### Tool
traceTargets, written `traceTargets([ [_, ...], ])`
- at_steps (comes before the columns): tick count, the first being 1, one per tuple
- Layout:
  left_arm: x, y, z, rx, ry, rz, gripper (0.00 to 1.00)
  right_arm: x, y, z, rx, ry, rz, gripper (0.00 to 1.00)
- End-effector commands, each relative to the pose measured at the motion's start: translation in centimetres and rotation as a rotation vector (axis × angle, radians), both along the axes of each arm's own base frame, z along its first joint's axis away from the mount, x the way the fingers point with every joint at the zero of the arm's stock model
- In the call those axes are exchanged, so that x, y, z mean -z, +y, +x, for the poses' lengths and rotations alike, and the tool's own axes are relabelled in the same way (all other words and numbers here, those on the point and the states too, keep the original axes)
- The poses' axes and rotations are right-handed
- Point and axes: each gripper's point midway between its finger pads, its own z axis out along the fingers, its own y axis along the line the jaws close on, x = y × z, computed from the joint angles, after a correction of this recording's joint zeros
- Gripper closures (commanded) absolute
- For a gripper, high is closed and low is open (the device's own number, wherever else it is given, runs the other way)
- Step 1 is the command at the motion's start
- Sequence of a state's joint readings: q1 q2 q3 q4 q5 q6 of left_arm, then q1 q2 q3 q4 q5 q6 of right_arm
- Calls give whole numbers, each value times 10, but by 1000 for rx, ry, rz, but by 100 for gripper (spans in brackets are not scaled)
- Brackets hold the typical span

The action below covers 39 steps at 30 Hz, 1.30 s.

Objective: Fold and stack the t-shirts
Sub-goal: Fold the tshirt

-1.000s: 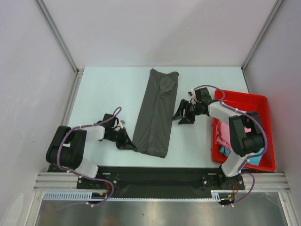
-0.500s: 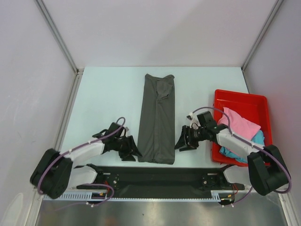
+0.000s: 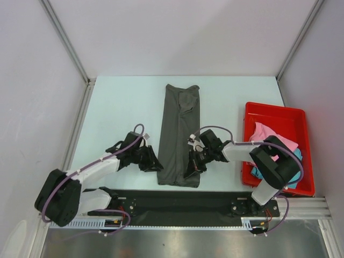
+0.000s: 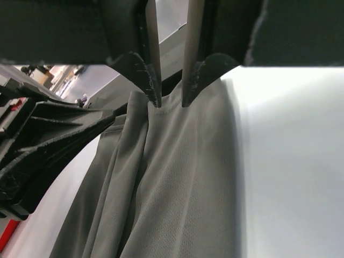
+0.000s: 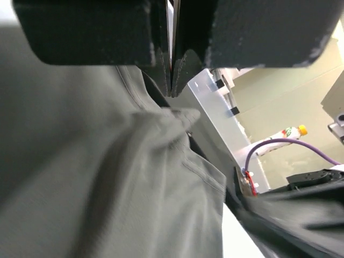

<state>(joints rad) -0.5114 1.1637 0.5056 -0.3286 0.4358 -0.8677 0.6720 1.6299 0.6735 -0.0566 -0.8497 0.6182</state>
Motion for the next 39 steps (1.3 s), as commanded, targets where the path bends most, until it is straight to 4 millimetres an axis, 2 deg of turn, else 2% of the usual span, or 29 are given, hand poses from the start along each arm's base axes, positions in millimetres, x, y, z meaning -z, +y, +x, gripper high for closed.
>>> traceTargets([
  [1,-7,-25,4,74,-33,-108,74,-21,30,8,-42,-51,126,97],
  [4,0,-27,-2,102,-22,-113,75,-19,37,-1,-83,-44,130,97],
  [6,13,-21,-10,99,14,-84,76,-12,39,-6,-93,-42,115,97],
  [11,50,4,-44,69,134,6,80,14,41,-13,-104,1,95,98],
  [13,69,20,-60,60,200,83,81,27,35,-22,-113,17,74,98],
  [16,83,41,-76,67,267,201,89,36,25,-29,-128,7,38,98],
  [18,77,44,-70,49,239,230,88,33,22,-26,-127,-15,15,97],
  [20,60,42,-59,26,179,217,86,17,19,-26,-130,-53,13,97],
  [22,40,40,-50,12,146,218,77,5,11,-28,-122,-75,-13,96],
  [24,21,35,-42,16,92,192,71,1,4,-29,-115,-86,-34,95],
  [26,5,26,-32,40,43,149,67,-2,-2,-31,-112,-91,-46,92],
  [27,0,18,-33,67,45,106,67,1,-6,-33,-106,-88,-55,92],
  [28,-5,9,-26,82,13,60,67,3,-9,-33,-101,-84,-59,92],
  [30,2,0,-30,107,56,19,69,14,-18,-33,-78,-58,-74,92],
  [32,15,1,-32,102,81,32,73,24,-25,-30,-50,-37,-79,92],
  [34,29,7,-30,84,87,75,74,37,-35,-33,-30,-10,-90,92],
  [37,53,16,-41,71,127,112,74,50,-49,-40,-19,29,-117,93],
  [39,68,25,-53,63,174,144,80,53,-53,-42,-21,28,-133,93],
])
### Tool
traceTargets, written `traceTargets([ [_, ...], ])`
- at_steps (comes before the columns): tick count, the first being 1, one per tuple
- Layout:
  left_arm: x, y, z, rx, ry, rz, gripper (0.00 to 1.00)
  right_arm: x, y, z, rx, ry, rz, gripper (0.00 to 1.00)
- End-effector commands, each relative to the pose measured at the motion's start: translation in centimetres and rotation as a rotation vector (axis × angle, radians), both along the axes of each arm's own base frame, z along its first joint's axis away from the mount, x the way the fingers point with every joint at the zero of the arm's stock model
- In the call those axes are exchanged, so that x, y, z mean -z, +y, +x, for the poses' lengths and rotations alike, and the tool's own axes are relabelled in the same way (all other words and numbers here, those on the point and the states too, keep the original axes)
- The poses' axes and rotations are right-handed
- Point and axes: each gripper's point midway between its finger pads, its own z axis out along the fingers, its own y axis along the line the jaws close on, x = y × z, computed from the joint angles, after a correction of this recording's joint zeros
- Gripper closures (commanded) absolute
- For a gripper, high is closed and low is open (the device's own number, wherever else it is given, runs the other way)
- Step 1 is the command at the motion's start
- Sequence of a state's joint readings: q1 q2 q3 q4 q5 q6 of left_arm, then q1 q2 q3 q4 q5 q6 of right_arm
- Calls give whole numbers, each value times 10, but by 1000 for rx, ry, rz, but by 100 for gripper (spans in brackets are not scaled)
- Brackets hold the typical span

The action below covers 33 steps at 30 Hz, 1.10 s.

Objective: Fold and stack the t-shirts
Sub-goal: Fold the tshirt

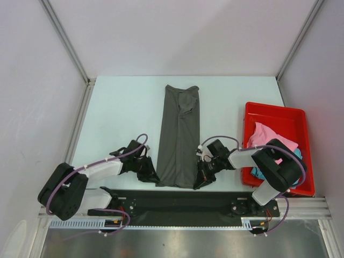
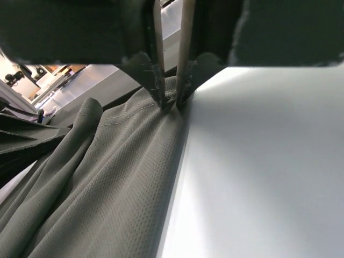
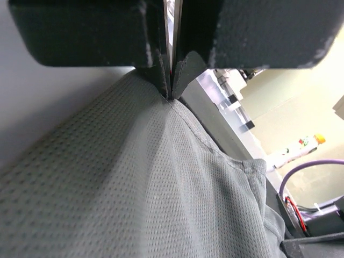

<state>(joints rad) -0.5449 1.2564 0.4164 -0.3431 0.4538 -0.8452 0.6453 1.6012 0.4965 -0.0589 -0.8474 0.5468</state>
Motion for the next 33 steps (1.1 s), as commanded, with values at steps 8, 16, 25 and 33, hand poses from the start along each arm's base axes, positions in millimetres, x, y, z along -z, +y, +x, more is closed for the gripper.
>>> traceTargets([
  [8,-28,28,7,-30,-167,144,59,-19,-37,17,99,-122,-152,52],
  [16,-14,19,5,-45,-96,114,41,-15,-46,31,278,-109,-209,31],
  [25,29,18,0,-18,-24,140,53,3,-31,28,308,-90,-218,47],
  [33,31,27,-6,-17,2,194,59,10,-28,25,337,-57,-219,52],
])
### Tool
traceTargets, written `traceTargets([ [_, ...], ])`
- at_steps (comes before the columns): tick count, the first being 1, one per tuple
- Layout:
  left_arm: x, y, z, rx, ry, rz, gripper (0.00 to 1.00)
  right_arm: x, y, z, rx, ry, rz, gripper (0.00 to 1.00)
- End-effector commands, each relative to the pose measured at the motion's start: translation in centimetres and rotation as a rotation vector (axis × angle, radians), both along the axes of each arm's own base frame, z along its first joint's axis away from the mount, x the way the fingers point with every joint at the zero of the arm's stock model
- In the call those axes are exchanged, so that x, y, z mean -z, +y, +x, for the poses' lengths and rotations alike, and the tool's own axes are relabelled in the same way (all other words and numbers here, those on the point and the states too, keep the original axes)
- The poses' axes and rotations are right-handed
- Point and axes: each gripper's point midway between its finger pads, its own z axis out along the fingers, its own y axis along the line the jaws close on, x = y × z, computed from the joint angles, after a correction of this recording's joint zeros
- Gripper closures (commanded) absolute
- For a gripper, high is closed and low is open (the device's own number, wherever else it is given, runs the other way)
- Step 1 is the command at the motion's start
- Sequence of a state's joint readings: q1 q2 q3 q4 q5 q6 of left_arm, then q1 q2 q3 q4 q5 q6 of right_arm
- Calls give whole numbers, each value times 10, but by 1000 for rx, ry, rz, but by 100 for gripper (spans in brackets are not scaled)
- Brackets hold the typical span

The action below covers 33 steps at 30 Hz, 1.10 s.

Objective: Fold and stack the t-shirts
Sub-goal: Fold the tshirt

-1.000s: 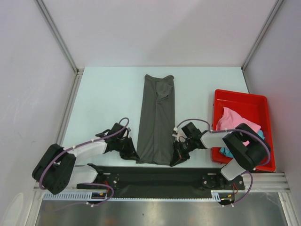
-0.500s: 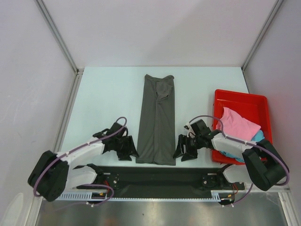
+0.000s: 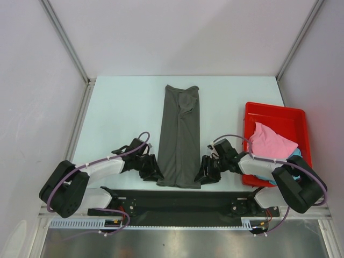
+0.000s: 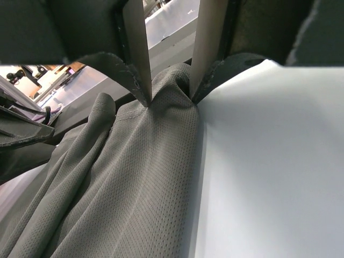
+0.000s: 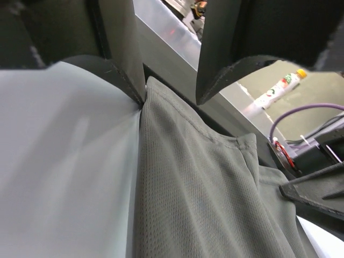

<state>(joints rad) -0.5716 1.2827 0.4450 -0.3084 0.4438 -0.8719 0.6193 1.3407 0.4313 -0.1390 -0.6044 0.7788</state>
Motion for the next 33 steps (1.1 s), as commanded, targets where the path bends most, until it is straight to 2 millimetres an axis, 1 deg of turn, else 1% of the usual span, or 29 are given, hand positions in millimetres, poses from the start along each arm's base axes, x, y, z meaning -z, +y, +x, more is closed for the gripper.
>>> traceTargets([
  [1,36,40,-15,-22,27,215,59,25,-10,0,45,13,-89,52],
  [6,45,40,-21,-12,67,219,60,30,-10,-4,57,41,-96,55],
  [9,50,40,-26,3,94,219,67,30,-8,-4,56,39,-88,58],
  [11,53,41,-29,2,103,219,73,31,-7,-5,56,43,-83,62],
  [12,53,40,-29,4,102,209,79,33,-7,-7,54,51,-83,69],
  [13,53,39,-31,6,106,197,92,34,-7,-9,52,61,-80,75],
  [14,52,38,-32,5,107,194,100,33,-5,-8,49,54,-66,83],
  [15,50,37,-31,7,105,184,99,30,-3,-7,45,45,-49,100],
  [16,41,30,-25,10,78,149,100,25,-1,-5,39,29,-32,100],
  [17,34,27,-20,10,62,139,100,18,2,1,47,-5,-17,100],
  [18,25,23,-13,5,35,126,100,0,6,14,72,-85,21,100],
  [19,3,12,6,-2,-38,88,100,-11,8,24,94,-129,39,100],
  [20,-6,11,12,-1,-52,91,100,-26,11,37,117,-169,63,100],
  [21,-16,7,22,-5,-74,84,100,-36,11,46,132,-189,76,100],
  [22,-36,-2,41,-8,-119,61,100,-41,6,60,164,-188,77,100],
  [23,-37,-1,45,-4,-95,72,100,-40,3,63,146,-185,55,100],
  [24,-41,-4,52,-3,-89,69,100,-57,7,81,141,-228,70,100],
  [25,-55,-12,69,-3,-115,49,100,-50,3,90,148,-203,50,100],
  [26,-59,-13,77,3,-112,37,100,-52,2,100,140,-220,52,100],
  [27,-54,-15,84,7,-92,49,100,-62,5,118,142,-241,70,100],
  [28,-66,-21,103,1,-129,34,100,-68,7,127,130,-245,88,100],
  [29,-67,-19,116,-14,-131,33,100,-57,2,139,143,-205,62,100],
  [30,-62,-21,125,-18,-108,30,100,-59,2,149,128,-222,60,100],
  [31,-73,-25,144,-26,-139,14,100,-77,7,171,126,-272,84,100],
  [32,-75,-20,157,-42,-145,19,100,-67,5,182,135,-245,66,100],
  [33,-77,-18,168,-52,-154,17,100,-69,5,194,132,-257,66,100],
])
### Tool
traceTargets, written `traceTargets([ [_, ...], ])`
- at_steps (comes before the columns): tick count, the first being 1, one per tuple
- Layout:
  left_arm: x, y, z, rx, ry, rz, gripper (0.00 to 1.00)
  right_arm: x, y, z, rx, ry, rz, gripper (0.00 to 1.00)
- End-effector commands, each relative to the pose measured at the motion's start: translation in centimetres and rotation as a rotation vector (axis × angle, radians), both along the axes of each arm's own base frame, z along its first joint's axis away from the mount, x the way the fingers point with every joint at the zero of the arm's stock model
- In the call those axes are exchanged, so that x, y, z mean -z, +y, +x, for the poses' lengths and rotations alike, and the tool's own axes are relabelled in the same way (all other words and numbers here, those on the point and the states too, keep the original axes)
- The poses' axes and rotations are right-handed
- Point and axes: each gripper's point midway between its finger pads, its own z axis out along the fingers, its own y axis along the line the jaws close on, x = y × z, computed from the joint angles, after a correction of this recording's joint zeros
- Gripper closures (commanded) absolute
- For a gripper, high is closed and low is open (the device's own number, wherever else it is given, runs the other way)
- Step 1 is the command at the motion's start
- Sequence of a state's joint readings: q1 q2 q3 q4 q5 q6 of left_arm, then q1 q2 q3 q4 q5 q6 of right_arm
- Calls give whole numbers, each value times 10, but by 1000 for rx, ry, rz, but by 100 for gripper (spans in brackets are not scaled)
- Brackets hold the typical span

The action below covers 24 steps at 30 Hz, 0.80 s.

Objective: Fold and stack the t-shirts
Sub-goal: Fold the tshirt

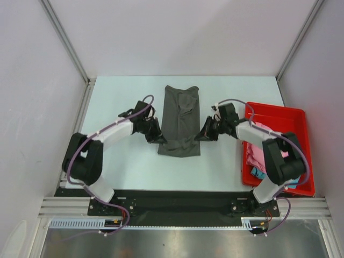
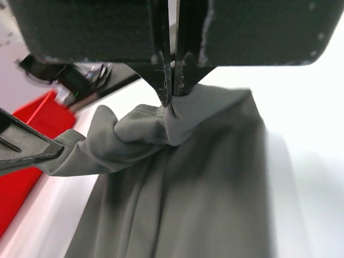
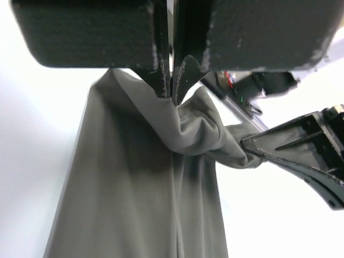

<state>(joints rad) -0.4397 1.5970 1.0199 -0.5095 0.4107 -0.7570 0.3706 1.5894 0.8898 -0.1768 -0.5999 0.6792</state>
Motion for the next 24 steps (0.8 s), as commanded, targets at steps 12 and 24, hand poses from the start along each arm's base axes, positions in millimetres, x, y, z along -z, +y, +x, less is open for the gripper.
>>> traceTargets([
  [12,11,-4,125,18,6,-47,100,-3,-2,110,-38,-16,0,100],
  [24,23,2,145,15,-14,-21,94,23,-6,128,-40,37,3,100],
])
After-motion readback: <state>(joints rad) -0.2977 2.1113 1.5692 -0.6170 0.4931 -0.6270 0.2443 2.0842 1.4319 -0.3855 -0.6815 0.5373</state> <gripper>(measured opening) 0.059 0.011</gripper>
